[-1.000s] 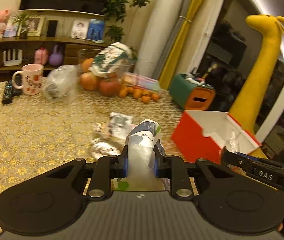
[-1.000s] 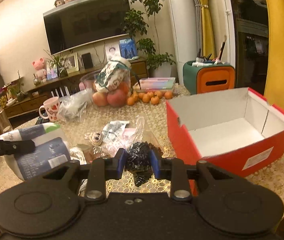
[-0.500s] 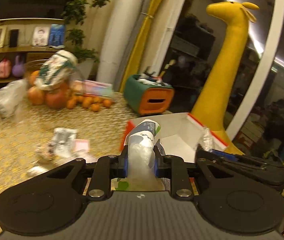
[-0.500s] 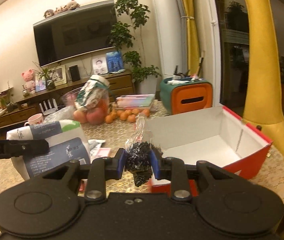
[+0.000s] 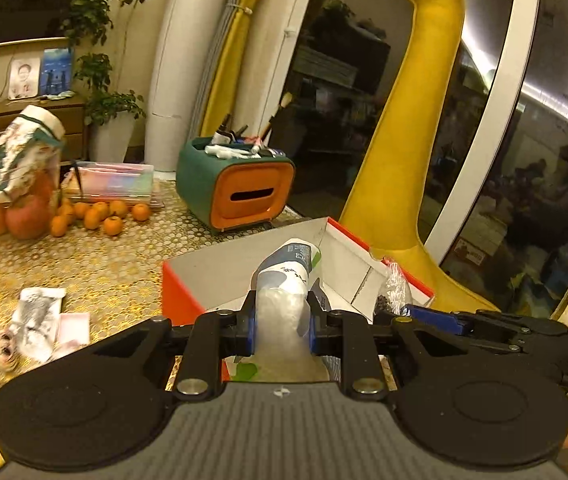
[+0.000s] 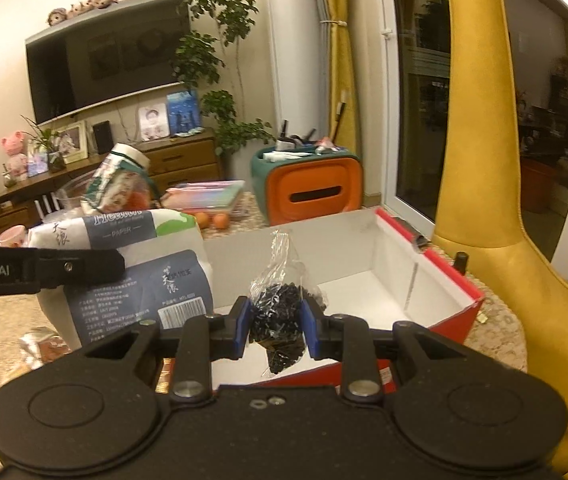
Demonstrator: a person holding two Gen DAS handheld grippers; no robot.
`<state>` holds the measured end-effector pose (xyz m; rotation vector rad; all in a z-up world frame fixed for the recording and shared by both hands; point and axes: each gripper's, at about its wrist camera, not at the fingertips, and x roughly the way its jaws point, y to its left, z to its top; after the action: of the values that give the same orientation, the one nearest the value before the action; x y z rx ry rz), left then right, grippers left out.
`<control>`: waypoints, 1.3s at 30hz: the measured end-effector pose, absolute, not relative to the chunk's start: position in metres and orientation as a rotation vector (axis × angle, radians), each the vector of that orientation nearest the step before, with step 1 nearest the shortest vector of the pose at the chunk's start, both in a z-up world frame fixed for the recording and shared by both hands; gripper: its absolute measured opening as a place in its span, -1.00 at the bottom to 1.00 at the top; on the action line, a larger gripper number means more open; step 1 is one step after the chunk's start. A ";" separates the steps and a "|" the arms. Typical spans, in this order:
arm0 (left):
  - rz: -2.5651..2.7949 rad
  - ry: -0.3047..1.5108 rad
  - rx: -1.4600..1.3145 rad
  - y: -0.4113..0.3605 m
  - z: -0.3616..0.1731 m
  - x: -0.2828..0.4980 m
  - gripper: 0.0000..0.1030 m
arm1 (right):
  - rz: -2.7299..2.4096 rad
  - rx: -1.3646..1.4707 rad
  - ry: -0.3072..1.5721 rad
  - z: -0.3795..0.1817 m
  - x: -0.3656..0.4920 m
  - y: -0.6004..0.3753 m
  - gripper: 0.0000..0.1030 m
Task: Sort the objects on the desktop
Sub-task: 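Carry the tube and bead bag with both tools over the red box, then open both tools to drop the tube and bead bag into the box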
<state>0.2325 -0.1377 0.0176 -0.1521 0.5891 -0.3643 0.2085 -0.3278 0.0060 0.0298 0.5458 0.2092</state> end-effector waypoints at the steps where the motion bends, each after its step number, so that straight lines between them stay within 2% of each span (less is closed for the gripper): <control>1: -0.365 0.593 -0.141 -0.142 0.016 0.238 -0.59 | 0.202 0.024 0.549 0.004 0.214 -0.330 -0.49; 8: -0.368 0.655 -0.077 -0.169 -0.004 0.282 -0.59 | 0.167 -0.025 0.584 -0.010 0.250 -0.342 -0.49; 20: -0.334 0.760 0.052 -0.204 -0.042 0.335 -0.59 | 0.166 -0.095 0.784 -0.050 0.312 -0.362 -0.49; 39: -0.340 0.958 0.085 -0.224 -0.075 0.366 -0.60 | 0.225 -0.151 0.873 -0.070 0.328 -0.361 -0.48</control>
<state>0.3662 -0.2237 -0.0749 0.0853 0.9585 -0.3404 0.3281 -0.3609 -0.0698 -0.1506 0.8728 0.2245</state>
